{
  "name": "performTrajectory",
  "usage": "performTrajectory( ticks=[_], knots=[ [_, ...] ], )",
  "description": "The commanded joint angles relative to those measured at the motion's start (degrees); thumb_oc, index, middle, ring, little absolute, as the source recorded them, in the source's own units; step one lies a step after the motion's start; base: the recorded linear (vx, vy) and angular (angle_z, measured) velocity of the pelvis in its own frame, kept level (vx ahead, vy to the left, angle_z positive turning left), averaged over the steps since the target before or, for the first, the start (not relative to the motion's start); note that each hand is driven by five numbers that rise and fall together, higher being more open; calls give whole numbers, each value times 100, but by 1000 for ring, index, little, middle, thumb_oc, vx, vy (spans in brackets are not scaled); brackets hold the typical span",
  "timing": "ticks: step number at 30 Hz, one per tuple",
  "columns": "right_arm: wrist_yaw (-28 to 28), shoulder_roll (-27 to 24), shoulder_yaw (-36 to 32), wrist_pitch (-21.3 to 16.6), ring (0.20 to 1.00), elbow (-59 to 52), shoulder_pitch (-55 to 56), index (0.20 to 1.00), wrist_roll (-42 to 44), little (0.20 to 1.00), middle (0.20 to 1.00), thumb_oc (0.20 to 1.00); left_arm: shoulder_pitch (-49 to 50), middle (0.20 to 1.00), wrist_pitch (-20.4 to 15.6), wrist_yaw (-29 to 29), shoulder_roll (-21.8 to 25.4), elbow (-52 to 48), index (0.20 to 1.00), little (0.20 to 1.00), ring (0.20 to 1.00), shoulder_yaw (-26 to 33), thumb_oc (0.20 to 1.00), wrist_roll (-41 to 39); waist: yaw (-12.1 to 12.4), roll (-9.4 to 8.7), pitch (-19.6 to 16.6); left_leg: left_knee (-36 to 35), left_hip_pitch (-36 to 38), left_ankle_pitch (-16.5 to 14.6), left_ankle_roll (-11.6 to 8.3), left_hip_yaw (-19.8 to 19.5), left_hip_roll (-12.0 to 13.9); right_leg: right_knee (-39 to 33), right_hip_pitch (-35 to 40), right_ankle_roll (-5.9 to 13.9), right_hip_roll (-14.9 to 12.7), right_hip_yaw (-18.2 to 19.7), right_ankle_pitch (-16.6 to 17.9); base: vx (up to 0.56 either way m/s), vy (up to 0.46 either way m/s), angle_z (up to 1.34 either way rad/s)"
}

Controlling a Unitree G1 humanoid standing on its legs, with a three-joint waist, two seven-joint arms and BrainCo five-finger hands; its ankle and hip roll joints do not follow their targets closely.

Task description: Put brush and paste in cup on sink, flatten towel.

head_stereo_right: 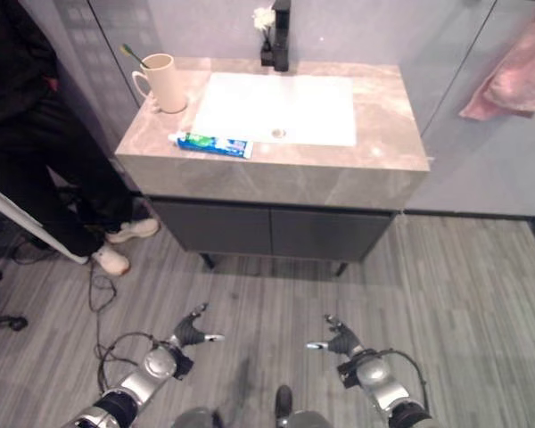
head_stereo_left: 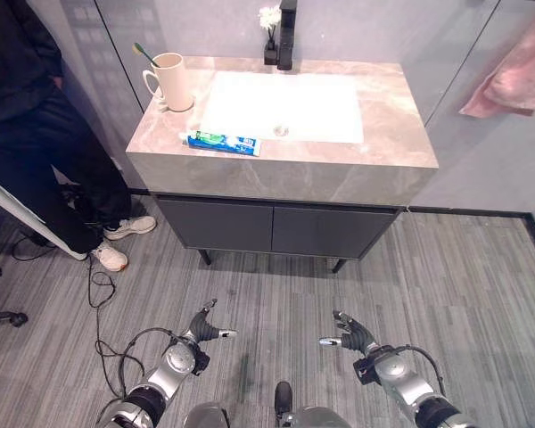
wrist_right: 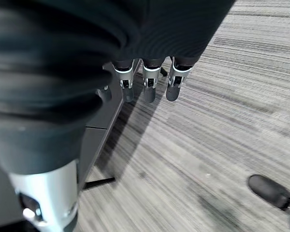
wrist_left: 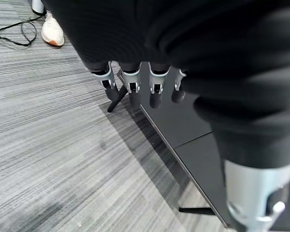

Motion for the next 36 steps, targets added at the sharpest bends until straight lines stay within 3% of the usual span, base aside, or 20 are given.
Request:
performTrajectory(
  ticks=[1,4,5,7,8,9,10,11,12,13,14,15,19,21,26,28,31,36],
  knots=[
    [-30,-110,-42,-138,1000,-182,138,1000,-249,1000,1000,1000,28,1000,-239,178,107,-193,1000,1000,1000,85,1000,-151,229,209,16,-709,-63,1100,-2,-440,133,694,-215,807,-311,512,-150,405,180,-43],
    [26,-20,8,-109,1000,62,45,1000,-210,1000,1000,1000,99,1000,-211,200,116,-176,1000,1000,1000,120,1000,-138,343,261,-49,-838,-264,1326,-204,-607,431,680,54,902,-388,791,-335,420,218,-66],
    [98,29,9,-88,1000,72,39,1000,-130,1000,1000,1000,127,1000,-210,200,139,-182,1000,1000,1000,128,1000,-107,395,279,-106,-754,-103,1329,-148,-648,439,689,205,943,-395,934,-456,422,265,-85],
    [156,127,46,-56,1000,137,36,1000,-108,1000,1000,1000,141,1000,-209,174,209,-219,1000,1000,1000,91,1000,-74,479,233,-163,-406,-207,1278,-60,-758,347,831,343,993,-549,1022,-619,408,319,-110],
    [157,178,62,-47,1000,134,-13,1000,-144,1000,1000,1000,64,1000,-197,149,314,-297,1000,1000,1000,20,1000,9,496,158,-166,271,-415,1016,66,-865,84,1117,371,1063,-760,1108,-662,597,614,-110],
    [181,291,65,2,1000,48,-29,1000,-155,1000,1000,1000,119,1000,-161,184,432,-293,1000,1000,1000,77,1000,81,511,45,-213,564,-277,593,332,-600,-131,1908,29,1123,-1158,1037,9,480,526,-71],
    [181,290,65,2,1000,49,-32,1000,-155,1000,1000,1000,116,1000,-161,184,431,-293,1000,1000,1000,78,1000,81,522,55,-225,551,-289,610,331,-594,-117,1898,9,1122,-1145,1048,29,356,471,-11],
    [171,315,119,8,1000,-26,-139,1000,-198,1000,1000,1000,155,1000,-150,239,502,-335,1000,1000,1000,112,1000,96,565,59,-175,505,-152,537,402,-462,-146,2181,-227,1085,-1303,769,434,69,138,-23],
    [171,314,118,9,1000,-26,-142,1000,-199,1000,1000,1000,153,1000,-150,239,502,-336,1000,1000,1000,113,1000,96,573,66,-185,491,-161,554,402,-456,-135,2170,-244,1084,-1292,777,453,204,372,-65],
    [232,269,153,-12,1000,-290,-84,1000,-238,1000,1000,1000,402,1000,-143,166,650,-612,1000,1000,1000,252,1000,80,565,145,-172,265,131,508,456,-329,-215,2436,-486,1080,-1242,436,605,229,351,-59],
    [260,214,164,-14,1000,-395,-56,1000,-275,1000,1000,1000,509,1000,-143,124,693,-660,1000,1000,1000,307,1000,52,512,153,-138,122,306,475,508,-373,-309,2565,-588,1051,-1038,487,561,388,515,-51],
    [283,148,152,-15,1000,-396,13,1000,-359,1000,1000,1000,633,1000,-156,54,748,-683,1000,1000,1000,315,1000,129,482,172,-149,-83,524,473,543,-318,-386,2389,-714,1056,-871,300,512,261,279,-14],
    [255,94,59,-19,1000,-281,68,1000,-405,1000,1000,1000,686,1000,-189,-44,763,-605,1000,1000,1000,265,1000,186,395,203,-109,-293,840,390,522,-282,-431,1910,-848,1089,-863,36,369,196,146,4],
    [252,68,34,-40,1000,-117,51,1000,-464,1000,1000,1000,644,1000,-227,-79,766,-484,1000,1000,1000,137,1000,331,389,161,-70,-227,886,297,501,-288,-436,1462,-822,1210,-1054,3,617,164,-3,35],
    [225,14,34,-47,1000,163,31,1000,-631,1000,1000,1000,697,1000,-253,-53,648,-133,1000,1000,1000,115,1000,407,443,104,-116,-209,916,237,444,-373,-390,1106,-697,1286,-1078,339,666,93,-83,25],
    [205,-5,44,-51,1000,250,14,1000,-668,1000,1000,1000,749,1000,-261,2,613,8,1000,1000,1000,182,1000,386,540,60,-164,-191,912,204,398,-350,-341,815,-552,1280,-1132,188,537,51,-146,-9],
    [189,-88,76,-89,1000,329,-41,1000,-768,1000,1000,1000,715,1000,-292,30,647,103,1000,1000,1000,143,1000,426,589,77,-127,-134,838,274,290,-488,-224,816,-521,1177,-948,208,222,9,-158,-13],
    [41,-283,-218,-197,1000,552,183,1000,-743,1000,1000,1000,864,1000,-485,100,1040,-390,1000,1000,1000,37,1000,824,630,131,-152,-285,823,456,154,-801,-119,828,-369,1079,-814,-65,12,7,-162,22]
  ],
)
